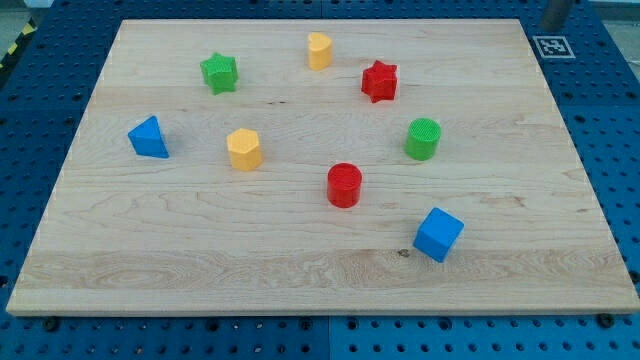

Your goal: Slightly push the green circle downwards

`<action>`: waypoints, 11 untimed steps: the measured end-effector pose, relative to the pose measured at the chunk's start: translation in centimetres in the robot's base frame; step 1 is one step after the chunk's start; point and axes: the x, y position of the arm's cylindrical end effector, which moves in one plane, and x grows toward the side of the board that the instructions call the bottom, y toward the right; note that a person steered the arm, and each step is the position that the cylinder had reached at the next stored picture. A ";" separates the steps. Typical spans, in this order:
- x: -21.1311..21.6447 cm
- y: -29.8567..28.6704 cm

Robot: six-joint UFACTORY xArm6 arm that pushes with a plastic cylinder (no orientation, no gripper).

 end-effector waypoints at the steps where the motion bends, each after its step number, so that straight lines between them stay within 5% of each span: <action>1: 3.6 0.0; 5: 17.7 -12.0; 11: 19.0 -27.1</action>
